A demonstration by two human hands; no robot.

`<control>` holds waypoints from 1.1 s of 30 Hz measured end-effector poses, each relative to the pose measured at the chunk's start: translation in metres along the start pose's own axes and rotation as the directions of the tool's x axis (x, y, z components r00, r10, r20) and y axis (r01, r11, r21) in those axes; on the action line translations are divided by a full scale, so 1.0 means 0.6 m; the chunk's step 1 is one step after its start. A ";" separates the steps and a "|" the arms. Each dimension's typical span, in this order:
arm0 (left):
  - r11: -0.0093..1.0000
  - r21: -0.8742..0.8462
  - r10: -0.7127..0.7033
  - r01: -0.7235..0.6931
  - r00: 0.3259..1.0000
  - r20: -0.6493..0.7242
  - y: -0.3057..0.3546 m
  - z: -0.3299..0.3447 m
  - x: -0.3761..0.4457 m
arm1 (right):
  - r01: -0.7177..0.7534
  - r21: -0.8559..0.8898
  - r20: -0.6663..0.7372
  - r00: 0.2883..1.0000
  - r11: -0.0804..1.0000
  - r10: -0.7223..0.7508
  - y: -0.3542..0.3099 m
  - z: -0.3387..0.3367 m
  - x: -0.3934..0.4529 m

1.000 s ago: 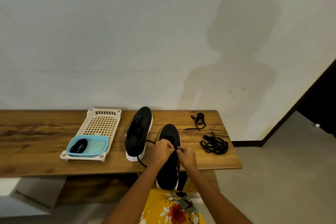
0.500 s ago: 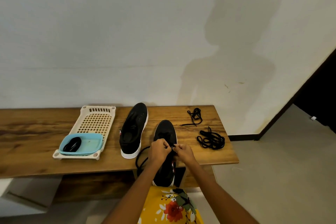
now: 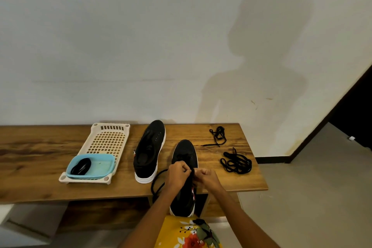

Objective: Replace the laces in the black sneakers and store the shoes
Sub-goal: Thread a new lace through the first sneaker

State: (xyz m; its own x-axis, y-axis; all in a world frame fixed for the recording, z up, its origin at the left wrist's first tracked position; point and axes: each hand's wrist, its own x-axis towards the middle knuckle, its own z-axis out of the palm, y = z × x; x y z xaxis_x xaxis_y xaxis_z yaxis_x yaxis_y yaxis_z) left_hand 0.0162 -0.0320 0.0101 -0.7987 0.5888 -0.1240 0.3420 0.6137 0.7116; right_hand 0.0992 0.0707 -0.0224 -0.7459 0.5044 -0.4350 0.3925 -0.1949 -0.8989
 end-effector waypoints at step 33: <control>0.953 -0.182 -0.251 0.242 0.967 -0.028 -0.015 -0.076 -0.032 | 0.565 0.555 -0.458 0.820 0.610 -0.342 -0.375 -0.117 -0.137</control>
State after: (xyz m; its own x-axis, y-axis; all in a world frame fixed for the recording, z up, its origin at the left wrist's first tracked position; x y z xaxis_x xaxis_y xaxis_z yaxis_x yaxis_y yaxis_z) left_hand 0.0056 -0.0729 0.0376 -0.8725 0.4007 -0.2796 0.0422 0.6319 0.7739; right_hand 0.1101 0.1324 0.2195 -0.4998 0.8658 -0.0252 -0.4805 -0.3014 -0.8236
